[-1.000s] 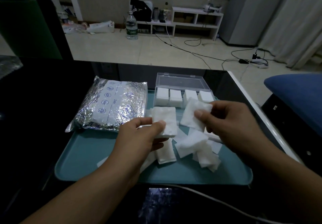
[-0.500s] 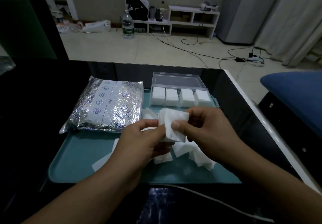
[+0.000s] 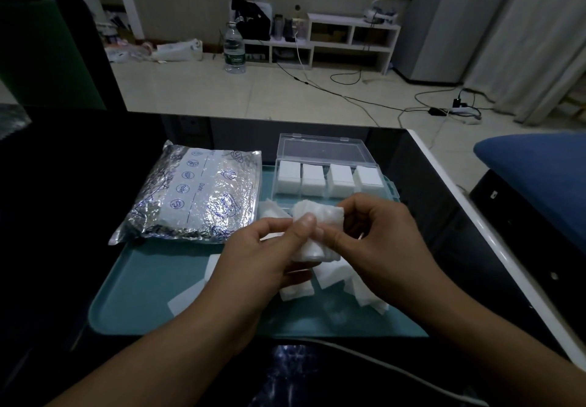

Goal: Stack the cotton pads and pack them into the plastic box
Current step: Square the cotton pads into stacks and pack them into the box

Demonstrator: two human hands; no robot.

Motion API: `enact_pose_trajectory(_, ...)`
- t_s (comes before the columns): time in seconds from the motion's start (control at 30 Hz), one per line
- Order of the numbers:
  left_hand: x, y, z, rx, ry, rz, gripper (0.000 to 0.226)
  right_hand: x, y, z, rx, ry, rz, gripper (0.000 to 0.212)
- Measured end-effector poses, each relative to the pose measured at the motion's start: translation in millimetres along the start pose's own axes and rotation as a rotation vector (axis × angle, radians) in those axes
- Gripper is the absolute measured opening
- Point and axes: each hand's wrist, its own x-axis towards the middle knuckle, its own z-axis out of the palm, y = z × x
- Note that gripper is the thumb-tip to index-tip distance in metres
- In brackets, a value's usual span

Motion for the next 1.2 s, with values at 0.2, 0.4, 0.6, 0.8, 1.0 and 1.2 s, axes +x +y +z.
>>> enact_pose_trajectory(0.2,4.4,-3.9,-1.6,0.002,0.048,0.045,0.026,0.1,0.1,0.8,0.012,-0.025,-0.036,0.015)
enact_pose_trajectory(0.4,5.9,-6.5,-2.7,0.010,0.087,0.119,0.020,2.2,0.0,2.7,0.241,0.006,0.045,0.017)
enact_pose_trajectory(0.6,5.6,-6.0,-2.9,0.008,0.066,0.149,0.020,2.1,3.0,5.5,0.352,0.041,0.217,0.018)
enact_pose_trajectory(0.8,12.4,-14.0,-7.2,0.253,0.038,0.241,0.023,-2.2,1.0,13.8,0.240,-0.093,0.221,0.035)
enact_pose_trajectory(1.0,10.4,-20.6,-3.3,0.448,0.051,0.344,0.040,-7.7,2.7,30.3,0.027,-0.052,0.125,0.046)
enact_pose_trajectory(1.2,9.9,-16.9,-6.1,0.454,0.076,0.336,0.026,-9.8,-2.5,32.8,0.108,-0.056,0.085,0.039)
